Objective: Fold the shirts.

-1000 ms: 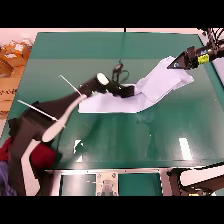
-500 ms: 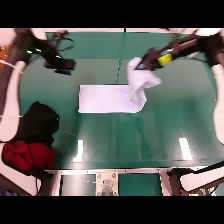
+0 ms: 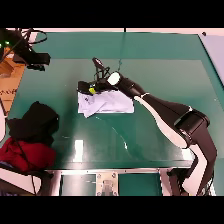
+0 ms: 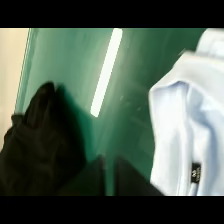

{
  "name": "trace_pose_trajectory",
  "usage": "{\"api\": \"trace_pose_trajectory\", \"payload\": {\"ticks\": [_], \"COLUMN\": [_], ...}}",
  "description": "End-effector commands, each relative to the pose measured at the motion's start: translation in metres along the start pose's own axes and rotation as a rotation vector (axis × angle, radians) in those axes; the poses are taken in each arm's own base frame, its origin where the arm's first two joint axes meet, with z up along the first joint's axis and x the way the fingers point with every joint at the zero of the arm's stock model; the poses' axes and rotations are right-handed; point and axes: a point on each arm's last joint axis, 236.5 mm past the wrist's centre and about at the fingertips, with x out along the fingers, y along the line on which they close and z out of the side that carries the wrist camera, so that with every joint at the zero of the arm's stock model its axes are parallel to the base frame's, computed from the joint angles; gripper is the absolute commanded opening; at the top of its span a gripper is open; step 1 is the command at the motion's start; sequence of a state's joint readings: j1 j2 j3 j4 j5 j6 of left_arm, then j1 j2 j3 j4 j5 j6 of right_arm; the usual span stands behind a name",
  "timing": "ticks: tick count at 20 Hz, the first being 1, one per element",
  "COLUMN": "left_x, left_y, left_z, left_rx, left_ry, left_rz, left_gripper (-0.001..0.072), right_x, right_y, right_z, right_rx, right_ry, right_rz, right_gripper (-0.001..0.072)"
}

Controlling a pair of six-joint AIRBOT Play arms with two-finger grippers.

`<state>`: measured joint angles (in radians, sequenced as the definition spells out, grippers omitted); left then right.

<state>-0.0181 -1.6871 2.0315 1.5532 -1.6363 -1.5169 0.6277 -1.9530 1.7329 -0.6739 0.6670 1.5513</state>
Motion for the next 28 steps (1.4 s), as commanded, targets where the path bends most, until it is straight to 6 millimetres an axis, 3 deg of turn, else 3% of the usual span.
{"api": "trace_pose_trajectory", "payload": {"ticks": [1,4,7,8,9,10,13,16,20,21,22,23,25,27,28], "left_x": [-0.002,-0.002,-0.002,-0.002,-0.002,-0.002,-0.002,-0.002,-0.002,-0.002,-0.002,-0.002,-0.002,-0.002,-0.002], "left_y": [0.004,0.004,0.004,0.004,0.004,0.004,0.003,0.001,-0.001,-0.001,-0.001,-0.001,-0.001,-0.001,-0.001], "left_z": [-0.001,-0.001,-0.001,-0.001,0.0,0.0,0.0,0.0,-0.001,-0.001,-0.001,-0.001,-0.001,-0.001,-0.001], "left_rx": [0.001,0.001,0.001,0.0,0.0,-0.003,-0.007,-0.007,-0.006,-0.005,-0.005,-0.005,-0.004,-0.005,-0.005], "left_ry": [-0.001,-0.001,-0.001,-0.001,-0.001,-0.001,-0.002,-0.002,0.001,0.001,0.001,0.001,0.002,0.002,0.001], "left_rz": [0.009,0.009,0.009,0.009,0.009,0.009,0.005,-0.005,-0.012,-0.012,-0.013,-0.012,-0.014,-0.014,-0.014], "left_gripper": [0.0023,0.0023,0.0023,0.0023,0.0023,0.0023,0.0023,0.0023,0.0023,0.0023,0.0023,0.0023,0.0023,0.0023,0.0023], "right_x": [-0.04,-0.143,-0.231,-0.249,-0.259,-0.262,-0.239,-0.188,-0.116,-0.107,-0.103,-0.106,-0.129,-0.178,-0.213], "right_y": [-0.024,-0.087,-0.173,-0.197,-0.216,-0.233,-0.256,-0.246,-0.207,-0.195,-0.181,-0.168,-0.133,-0.106,-0.102], "right_z": [0.039,0.069,0.071,0.065,0.058,0.048,0.01,-0.018,-0.038,-0.04,-0.036,-0.027,0.009,0.062,0.09], "right_rx": [-0.004,-0.013,0.048,0.115,0.18,0.242,0.308,0.32,0.31,0.306,0.29,0.261,0.172,0.109,0.087], "right_ry": [-0.038,0.034,0.094,0.111,0.117,0.121,0.173,0.216,0.247,0.251,0.251,0.249,0.205,0.077,-0.005], "right_rz": [-0.025,-0.149,-0.341,-0.358,-0.359,-0.352,-0.289,-0.19,-0.095,-0.073,-0.047,-0.025,0.022,0.015,-0.016], "right_gripper": [0.0014,0.0013,0.0024,0.0263,0.0542,0.0595,0.0595,0.0595,0.0591,0.0466,0.0095,0.0014,0.0013,0.0013,0.0012]}}
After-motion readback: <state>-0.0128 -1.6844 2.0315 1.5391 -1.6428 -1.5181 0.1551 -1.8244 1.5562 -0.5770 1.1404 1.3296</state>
